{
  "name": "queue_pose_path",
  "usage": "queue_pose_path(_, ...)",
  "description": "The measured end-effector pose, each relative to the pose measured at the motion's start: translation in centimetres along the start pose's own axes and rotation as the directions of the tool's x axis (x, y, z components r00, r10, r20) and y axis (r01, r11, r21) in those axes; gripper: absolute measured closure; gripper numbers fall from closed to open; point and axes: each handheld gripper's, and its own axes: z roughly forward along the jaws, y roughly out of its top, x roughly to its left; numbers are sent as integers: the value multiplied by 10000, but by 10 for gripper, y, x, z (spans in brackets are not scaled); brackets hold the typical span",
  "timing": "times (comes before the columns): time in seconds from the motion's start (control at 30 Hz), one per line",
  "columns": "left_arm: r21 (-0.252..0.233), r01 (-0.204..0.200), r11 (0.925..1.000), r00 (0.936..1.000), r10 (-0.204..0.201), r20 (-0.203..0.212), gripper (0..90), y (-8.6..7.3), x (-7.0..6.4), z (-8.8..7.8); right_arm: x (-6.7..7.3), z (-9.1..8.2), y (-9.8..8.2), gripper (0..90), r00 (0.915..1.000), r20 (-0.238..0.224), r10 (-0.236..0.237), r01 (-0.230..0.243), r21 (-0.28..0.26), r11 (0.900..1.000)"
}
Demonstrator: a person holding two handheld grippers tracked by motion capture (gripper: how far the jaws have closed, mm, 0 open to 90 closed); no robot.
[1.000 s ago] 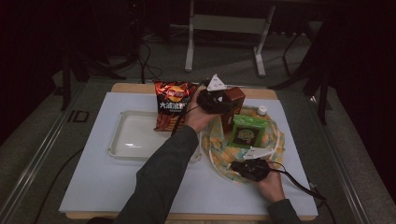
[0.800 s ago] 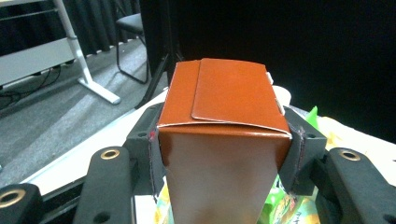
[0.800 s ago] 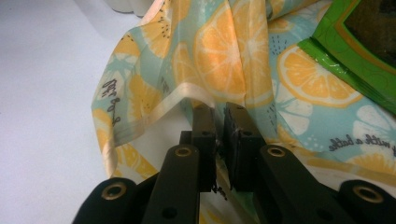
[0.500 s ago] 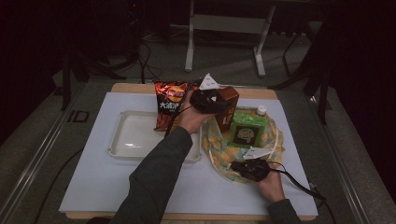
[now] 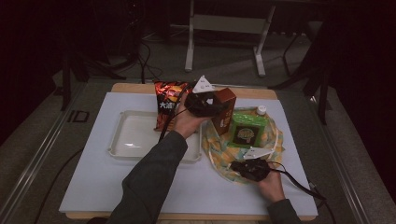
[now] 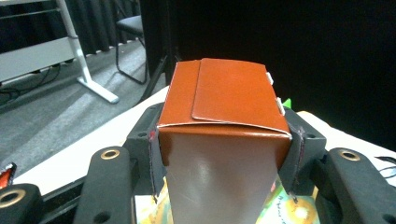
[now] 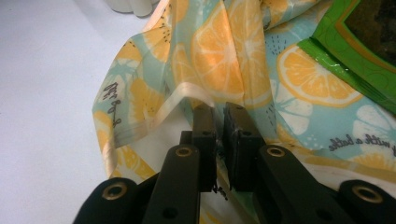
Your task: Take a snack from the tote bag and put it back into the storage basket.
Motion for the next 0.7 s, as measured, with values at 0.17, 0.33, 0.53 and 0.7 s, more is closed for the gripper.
queue_pose_path(0.17, 49, 21, 10000, 10000, -21, 96, 425, -2, -4, -4, 0, 0, 0, 836, 10000, 1, 11, -11, -10, 10000)
queue_pose_path(0.33, 160, -296, 9994, 9993, 292, 218, 425, -1, -14, -5, 0, 0, 0, 837, 10000, 8, 20, -20, -17, 10000)
queue_pose_path(0.53, 139, -421, 9990, 9985, 416, 352, 425, 2, -23, -8, 0, 0, 0, 837, 10000, -12, 33, -33, -8, 10000)
queue_pose_path(0.7, 60, -459, 9989, 9976, 455, 520, 425, 4, -28, -12, 0, 0, 0, 837, 10000, -13, 38, -38, -12, 10000)
